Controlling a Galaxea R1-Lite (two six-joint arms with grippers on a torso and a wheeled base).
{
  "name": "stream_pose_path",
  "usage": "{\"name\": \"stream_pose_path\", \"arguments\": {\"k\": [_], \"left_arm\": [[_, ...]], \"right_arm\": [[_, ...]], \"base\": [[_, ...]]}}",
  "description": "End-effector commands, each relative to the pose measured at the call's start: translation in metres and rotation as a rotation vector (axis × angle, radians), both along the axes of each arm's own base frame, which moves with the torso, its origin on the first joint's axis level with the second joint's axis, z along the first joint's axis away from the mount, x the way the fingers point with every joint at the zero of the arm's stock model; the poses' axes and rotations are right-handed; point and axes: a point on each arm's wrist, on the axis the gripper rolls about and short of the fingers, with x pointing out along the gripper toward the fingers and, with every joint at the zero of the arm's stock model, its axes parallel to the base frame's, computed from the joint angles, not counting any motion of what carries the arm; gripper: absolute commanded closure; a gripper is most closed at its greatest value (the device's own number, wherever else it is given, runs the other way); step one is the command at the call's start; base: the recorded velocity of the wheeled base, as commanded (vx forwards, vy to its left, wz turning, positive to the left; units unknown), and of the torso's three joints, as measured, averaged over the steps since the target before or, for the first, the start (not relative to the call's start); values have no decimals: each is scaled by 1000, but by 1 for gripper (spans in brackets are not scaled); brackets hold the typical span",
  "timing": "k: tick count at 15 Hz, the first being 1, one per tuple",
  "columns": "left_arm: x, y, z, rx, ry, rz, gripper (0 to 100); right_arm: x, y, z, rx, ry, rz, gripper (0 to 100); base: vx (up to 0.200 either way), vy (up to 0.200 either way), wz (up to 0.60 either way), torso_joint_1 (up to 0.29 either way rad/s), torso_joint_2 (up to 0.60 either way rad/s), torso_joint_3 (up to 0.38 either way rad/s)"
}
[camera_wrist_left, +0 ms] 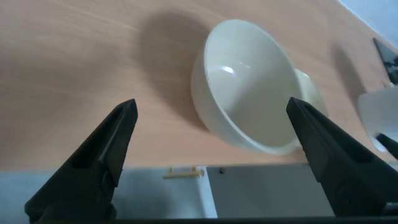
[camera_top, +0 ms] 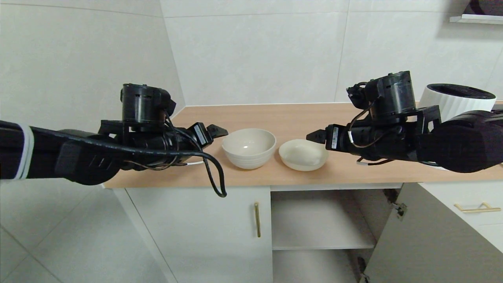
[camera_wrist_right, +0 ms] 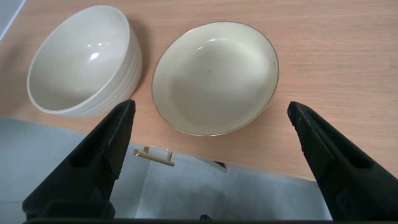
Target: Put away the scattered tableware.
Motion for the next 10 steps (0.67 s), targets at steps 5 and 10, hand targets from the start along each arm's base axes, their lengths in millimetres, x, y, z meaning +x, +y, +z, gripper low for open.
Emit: {"name": "stream_pose_path", "arguments": {"k": [5,10], "left_arm": [[14,-13,-27,-8,48,-5,0],[14,-18,-33,-1,61,-17,0]], "right_arm": [[0,-1,-1,-3,2,-2,0],[0,-1,-1,-3,2,-2,0]], "base": [[0,0,0,0,0,0],[0,0,0,0,0,0]]}}
